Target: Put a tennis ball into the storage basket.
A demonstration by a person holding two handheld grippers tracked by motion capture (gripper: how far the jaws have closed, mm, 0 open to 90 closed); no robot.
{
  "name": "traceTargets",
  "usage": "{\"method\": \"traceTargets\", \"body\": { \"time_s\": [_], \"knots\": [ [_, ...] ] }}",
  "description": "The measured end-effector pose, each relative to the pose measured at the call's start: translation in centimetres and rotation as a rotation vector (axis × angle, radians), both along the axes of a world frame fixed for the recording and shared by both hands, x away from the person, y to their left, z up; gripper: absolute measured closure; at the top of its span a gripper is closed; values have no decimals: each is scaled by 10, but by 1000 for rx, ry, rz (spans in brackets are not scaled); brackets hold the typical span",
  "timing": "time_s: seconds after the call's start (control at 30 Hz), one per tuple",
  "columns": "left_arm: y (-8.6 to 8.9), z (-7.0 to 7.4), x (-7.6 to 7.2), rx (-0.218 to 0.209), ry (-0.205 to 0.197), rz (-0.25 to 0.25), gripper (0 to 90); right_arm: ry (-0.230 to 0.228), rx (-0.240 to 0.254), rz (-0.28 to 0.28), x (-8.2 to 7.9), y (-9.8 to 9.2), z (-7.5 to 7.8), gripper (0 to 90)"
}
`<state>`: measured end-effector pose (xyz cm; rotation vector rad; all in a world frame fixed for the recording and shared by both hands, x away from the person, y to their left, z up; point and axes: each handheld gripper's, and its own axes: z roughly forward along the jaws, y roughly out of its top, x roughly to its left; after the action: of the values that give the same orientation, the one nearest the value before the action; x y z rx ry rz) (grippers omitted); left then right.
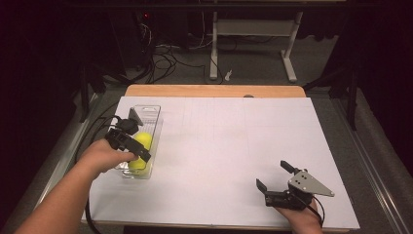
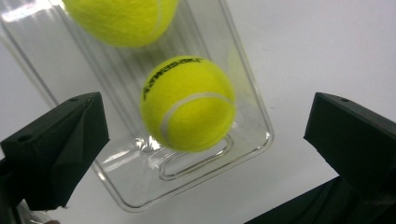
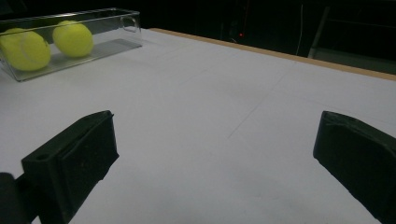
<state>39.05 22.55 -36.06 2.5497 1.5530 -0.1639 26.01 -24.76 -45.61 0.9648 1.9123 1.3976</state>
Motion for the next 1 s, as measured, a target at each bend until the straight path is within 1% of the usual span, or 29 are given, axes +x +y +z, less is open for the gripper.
{"method": "traceTargets", "body": {
  "time_s": [0.07,0.2,0.37,0.6,0.83,0.87,1.0],
  "knots": [
    [-3,-1,-1,8,-4,-3,7,1,0,0,0,0,0,2],
    [-11,-2,-2,-3,-12,-12,6,0,0,1,0,0,0,2],
    [-26,-3,-8,8,-13,-56,6,-1,-2,1,0,0,0,2],
    [-49,-2,-17,5,-24,-111,6,-1,-4,0,0,0,0,2],
    [-72,4,-24,-6,-42,-145,6,-1,-5,0,0,1,0,2],
    [-75,4,-25,-2,-45,-157,6,0,-5,0,0,1,0,2],
    [-86,3,-27,-7,-47,-173,6,-2,-2,3,-1,1,1,2]
  ]
}}
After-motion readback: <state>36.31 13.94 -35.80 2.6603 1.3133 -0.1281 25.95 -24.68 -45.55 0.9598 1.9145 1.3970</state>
